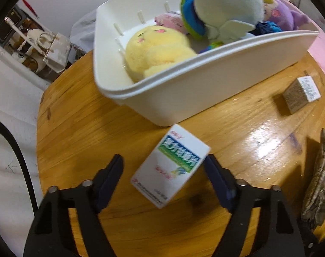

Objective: Organize objects
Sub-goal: 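Grasp the green-label medicine box with the left tool while the right tool grasps the plaid bow, then carry the medicine box and plaid bow over the tray with both tools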

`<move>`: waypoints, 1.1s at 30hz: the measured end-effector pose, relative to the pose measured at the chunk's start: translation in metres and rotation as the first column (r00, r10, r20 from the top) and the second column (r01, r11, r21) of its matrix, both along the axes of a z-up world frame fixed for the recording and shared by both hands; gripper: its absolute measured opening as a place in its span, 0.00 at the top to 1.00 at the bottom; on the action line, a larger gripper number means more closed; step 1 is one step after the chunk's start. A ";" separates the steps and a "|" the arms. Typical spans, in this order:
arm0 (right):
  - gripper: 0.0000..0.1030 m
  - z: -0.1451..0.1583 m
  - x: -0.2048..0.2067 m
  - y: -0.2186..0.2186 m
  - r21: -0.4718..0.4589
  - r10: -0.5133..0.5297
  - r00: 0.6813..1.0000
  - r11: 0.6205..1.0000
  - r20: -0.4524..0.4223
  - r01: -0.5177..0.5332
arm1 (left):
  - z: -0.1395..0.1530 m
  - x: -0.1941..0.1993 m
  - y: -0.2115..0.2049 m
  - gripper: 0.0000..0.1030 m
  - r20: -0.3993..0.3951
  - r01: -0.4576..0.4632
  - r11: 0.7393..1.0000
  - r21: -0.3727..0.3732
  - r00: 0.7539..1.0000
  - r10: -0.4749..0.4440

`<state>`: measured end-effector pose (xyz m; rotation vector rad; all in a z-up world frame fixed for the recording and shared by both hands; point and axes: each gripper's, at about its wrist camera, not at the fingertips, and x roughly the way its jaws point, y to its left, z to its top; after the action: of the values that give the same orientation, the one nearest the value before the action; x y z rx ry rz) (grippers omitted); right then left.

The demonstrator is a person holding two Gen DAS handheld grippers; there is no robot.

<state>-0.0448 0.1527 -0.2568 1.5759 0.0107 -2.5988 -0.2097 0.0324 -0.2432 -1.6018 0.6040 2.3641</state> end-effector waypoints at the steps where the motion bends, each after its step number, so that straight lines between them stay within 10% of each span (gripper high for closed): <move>1: 0.21 -0.001 0.001 -0.001 0.009 0.003 1.000 1.000 -0.004 -0.003 | 0.000 0.002 0.003 0.33 0.001 0.008 1.000 -0.001 1.000 -0.008; 5: 0.34 0.000 0.006 -0.003 0.029 0.013 1.000 1.000 -0.026 -0.012 | 0.001 0.011 0.014 0.62 -0.010 0.044 0.999 -0.028 0.999 -0.045; 11: 0.74 0.004 0.009 0.001 -0.008 0.012 0.999 1.000 -0.037 -0.012 | 0.005 0.027 0.027 0.63 -0.053 0.079 0.995 -0.059 0.995 -0.082; 21: 0.78 0.019 0.015 0.011 -0.111 -0.020 1.000 0.994 -0.024 0.017 | 0.041 0.052 0.025 0.63 -0.090 0.077 0.997 0.031 0.993 -0.074; 33: 0.78 0.117 0.011 0.014 -0.174 -0.047 0.969 0.985 -0.243 0.005 | 0.131 0.072 0.019 0.63 -0.159 0.063 0.989 0.132 0.986 -0.041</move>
<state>-0.0341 0.1667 -0.1400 1.1987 -0.2115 -2.7137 -0.1381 0.0512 -0.1126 -1.3376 0.4941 2.4498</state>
